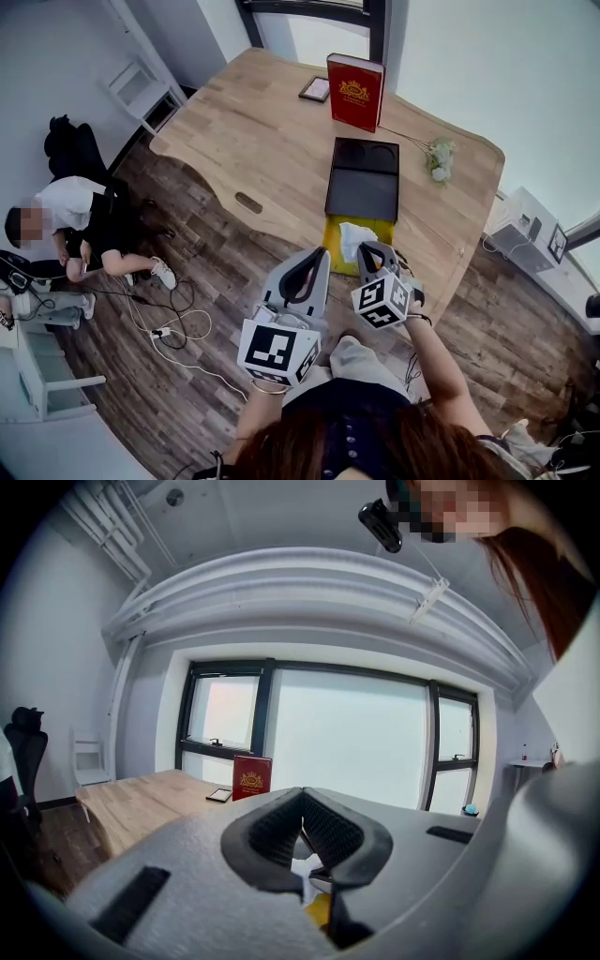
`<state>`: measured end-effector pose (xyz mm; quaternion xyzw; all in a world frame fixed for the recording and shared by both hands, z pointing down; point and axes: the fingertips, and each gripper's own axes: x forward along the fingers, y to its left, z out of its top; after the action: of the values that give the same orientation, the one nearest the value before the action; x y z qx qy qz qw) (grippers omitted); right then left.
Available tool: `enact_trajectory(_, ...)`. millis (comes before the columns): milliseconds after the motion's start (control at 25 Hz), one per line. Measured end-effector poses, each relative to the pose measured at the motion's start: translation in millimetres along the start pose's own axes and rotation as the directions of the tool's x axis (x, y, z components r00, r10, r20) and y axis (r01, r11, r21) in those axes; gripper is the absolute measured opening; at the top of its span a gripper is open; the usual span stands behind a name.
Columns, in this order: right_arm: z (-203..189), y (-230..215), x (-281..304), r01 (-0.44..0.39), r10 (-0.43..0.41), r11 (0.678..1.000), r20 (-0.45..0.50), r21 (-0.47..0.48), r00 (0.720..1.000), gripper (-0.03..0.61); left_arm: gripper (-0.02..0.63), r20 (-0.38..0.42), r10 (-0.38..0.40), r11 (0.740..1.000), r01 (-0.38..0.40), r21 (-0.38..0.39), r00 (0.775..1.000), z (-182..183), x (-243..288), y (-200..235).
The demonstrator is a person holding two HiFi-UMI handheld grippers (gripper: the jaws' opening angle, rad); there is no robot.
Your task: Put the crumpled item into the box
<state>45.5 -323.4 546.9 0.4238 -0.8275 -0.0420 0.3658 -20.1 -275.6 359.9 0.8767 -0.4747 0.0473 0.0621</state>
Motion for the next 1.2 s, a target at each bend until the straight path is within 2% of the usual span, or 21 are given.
enact_trajectory(640,-36.9,20.7,57.5,-0.092,0.088,0.995,-0.095,-0.039,0.992,0.028,0.028,-0.06,0.041,0.999,-0.042,-0.009,0.997,-19.7,1.5,18.6)
enact_trajectory(1200,-60.9,22.8,92.9,-0.155,0.155,0.988,-0.173,0.012,0.973,0.028,0.028,-0.101,0.049,0.999,-0.051,-0.015,0.994,-30.7,9.7,28.9)
